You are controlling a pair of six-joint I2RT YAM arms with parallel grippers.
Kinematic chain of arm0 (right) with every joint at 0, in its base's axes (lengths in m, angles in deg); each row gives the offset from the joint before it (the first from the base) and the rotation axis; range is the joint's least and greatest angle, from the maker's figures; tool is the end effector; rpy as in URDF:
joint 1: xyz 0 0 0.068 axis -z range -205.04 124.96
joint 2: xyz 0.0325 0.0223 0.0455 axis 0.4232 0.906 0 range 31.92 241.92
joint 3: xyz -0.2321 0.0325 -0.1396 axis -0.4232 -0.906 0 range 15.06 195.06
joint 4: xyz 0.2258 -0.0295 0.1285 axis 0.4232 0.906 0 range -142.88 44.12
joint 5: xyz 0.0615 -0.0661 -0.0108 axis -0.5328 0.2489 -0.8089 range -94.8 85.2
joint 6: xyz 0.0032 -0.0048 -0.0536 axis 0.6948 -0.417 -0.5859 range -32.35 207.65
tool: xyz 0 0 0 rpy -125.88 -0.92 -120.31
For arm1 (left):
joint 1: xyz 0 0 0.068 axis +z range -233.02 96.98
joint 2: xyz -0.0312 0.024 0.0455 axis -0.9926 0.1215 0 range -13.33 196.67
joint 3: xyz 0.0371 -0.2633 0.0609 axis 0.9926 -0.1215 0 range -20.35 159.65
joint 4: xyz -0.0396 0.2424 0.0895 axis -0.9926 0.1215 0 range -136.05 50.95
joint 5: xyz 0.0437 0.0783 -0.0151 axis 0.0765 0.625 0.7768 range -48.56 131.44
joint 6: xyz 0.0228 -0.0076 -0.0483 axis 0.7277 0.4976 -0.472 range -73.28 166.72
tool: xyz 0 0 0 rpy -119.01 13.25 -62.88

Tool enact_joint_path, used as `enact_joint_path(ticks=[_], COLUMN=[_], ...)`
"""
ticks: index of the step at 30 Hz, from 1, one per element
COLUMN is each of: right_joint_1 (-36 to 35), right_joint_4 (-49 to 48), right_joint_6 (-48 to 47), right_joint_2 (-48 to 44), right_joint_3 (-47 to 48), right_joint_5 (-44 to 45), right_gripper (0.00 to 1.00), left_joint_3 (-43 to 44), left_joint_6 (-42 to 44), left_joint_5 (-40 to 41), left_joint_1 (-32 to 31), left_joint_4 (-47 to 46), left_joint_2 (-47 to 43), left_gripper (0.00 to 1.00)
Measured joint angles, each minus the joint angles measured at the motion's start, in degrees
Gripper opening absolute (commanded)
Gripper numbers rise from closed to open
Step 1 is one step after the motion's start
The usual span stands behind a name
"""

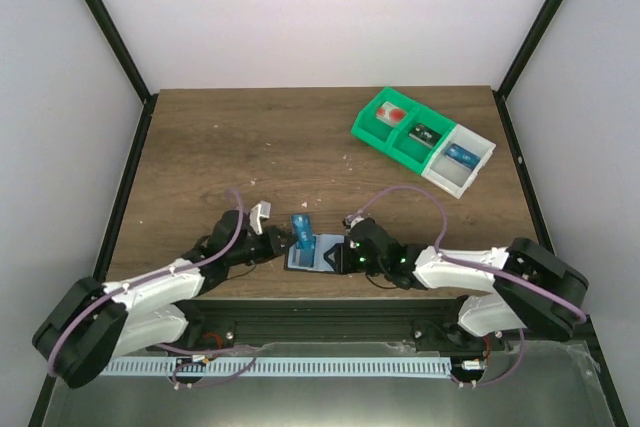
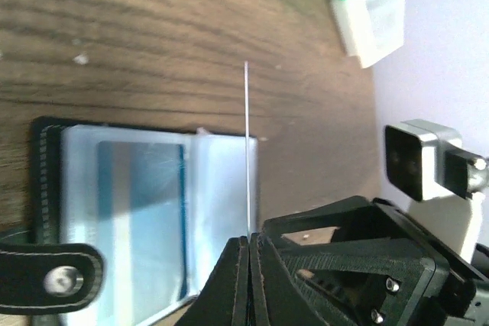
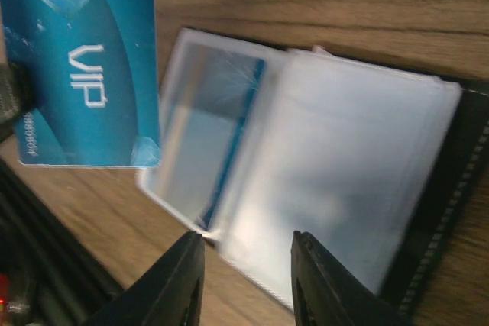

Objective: Take the credit cards out of the card holder

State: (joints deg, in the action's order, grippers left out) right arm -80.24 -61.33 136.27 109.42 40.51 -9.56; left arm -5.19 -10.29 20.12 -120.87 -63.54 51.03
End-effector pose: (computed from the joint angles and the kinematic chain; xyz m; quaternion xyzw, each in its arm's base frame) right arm 0.1345 0.1990 0.1394 -0.0690 0.9159 0.3334 0.2128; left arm 0.1520 -0.1345 0.1490 -0.0540 0.8613 -0.4618 0.2048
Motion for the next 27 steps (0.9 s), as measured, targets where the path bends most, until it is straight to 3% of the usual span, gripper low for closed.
enact_joint_path(ticks=[6, 10, 12, 16, 18, 20, 24, 27], right_joint_1=[0.0, 0.0, 0.0, 0.02, 0.0, 0.11, 0.35, 0.59], right_joint_4=[-4.87, -9.92, -12.72, -17.59, -19.47, -21.42, -23.12, -20.02], right_joint_6=[4.24, 8.48, 10.75, 14.4, 15.34, 15.96, 14.34, 9.79], right_joint_2=[-5.6, -6.51, -6.54, -6.47, -6.34, -6.25, -7.19, -11.41], right_joint_3=[0.02, 0.17, 0.17, 0.28, 0.35, 0.26, -0.46, -0.44], right_joint_5=[-4.39, -7.52, -8.74, -10.71, -11.76, -13.2, -15.26, -17.18], right_gripper=[0.56, 0.6, 0.5, 0.13, 0.01, 0.01, 0.0, 0.01], left_joint_3=[-1.46, -3.69, -4.48, -6.1, -7.17, -8.09, -8.41, -8.04], left_joint_6=[-2.8, -5.9, -7.37, -9.62, -10.58, -11.41, -11.87, -11.04], left_joint_5=[-1.29, -3.26, -4.15, -6.05, -6.47, -6.32, -7.08, -8.76], left_joint_1=[0.0, 0.0, 0.0, 0.0, 0.02, 0.52, 0.57, 0.33], left_joint_4=[-0.92, -3.91, -5.44, -9.18, -10.56, -10.75, -10.27, -8.44], left_joint_2=[-9.4, -14.93, -16.79, -18.95, -19.54, -20.0, -22.01, -24.39], left_gripper=[0.0, 0.0, 0.0, 0.0, 0.0, 0.01, 0.32, 0.48])
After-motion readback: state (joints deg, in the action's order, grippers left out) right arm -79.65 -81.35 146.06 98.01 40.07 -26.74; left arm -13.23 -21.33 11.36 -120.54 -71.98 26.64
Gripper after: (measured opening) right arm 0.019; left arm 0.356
